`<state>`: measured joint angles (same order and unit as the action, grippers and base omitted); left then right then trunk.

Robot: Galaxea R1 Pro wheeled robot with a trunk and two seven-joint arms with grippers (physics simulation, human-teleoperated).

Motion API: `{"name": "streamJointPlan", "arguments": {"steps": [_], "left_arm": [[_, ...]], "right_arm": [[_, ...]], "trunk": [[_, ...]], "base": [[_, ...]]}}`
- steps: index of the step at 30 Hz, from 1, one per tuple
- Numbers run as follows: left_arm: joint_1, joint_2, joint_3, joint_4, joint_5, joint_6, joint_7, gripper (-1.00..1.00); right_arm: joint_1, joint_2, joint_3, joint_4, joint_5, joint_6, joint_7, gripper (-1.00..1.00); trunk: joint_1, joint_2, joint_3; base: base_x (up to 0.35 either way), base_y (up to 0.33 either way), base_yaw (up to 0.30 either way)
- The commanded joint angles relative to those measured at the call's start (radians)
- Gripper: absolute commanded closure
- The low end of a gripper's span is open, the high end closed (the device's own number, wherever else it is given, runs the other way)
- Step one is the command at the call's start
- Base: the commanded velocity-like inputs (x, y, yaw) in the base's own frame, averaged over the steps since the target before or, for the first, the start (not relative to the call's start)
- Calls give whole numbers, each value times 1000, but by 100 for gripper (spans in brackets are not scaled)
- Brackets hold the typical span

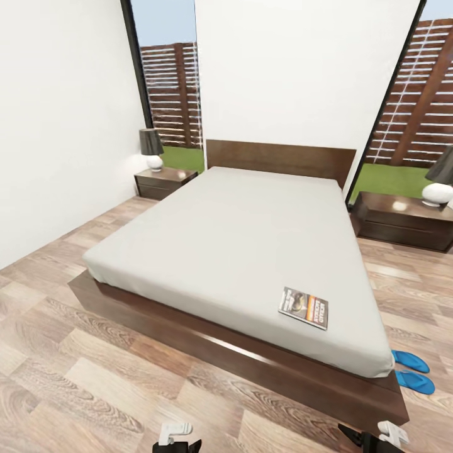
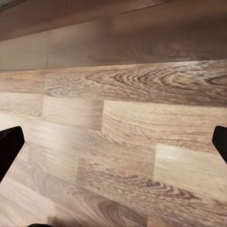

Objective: In the bedroom, move the book from the bed onto either nightstand, and place the two sandals side by side next to the bed.

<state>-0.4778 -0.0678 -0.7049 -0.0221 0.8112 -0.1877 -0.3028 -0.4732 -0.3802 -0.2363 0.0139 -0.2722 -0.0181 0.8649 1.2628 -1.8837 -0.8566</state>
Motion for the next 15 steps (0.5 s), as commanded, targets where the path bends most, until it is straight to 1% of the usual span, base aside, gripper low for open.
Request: {"name": "streamJointPlan", "arguments": {"steps": [1, 10, 12, 15], "left_arm": [[-1, 0, -8, 2, 9, -4, -4, -100], [-1, -1, -8, 2, 9, -4, -4, -100], [-1, -1, -8, 2, 9, -4, -4, -100], [-1, -1, -8, 2, 9, -4, -4, -100]], "right_arm": [[-1, -1, -1, 1, -1, -2, 3, -100], [-1, -1, -1, 1, -1, -2, 3, -100], [-1, -1, -1, 1, -1, -2, 3, -100], [-1, -1, -1, 1, -1, -2, 3, -100]], "trunk": [[0, 0, -1], [0, 0, -1], [0, 0, -1], [0, 0, -1]], "base": [[11, 10, 0], [2, 2, -3], [0, 0, -122], [0, 0, -224]]}}
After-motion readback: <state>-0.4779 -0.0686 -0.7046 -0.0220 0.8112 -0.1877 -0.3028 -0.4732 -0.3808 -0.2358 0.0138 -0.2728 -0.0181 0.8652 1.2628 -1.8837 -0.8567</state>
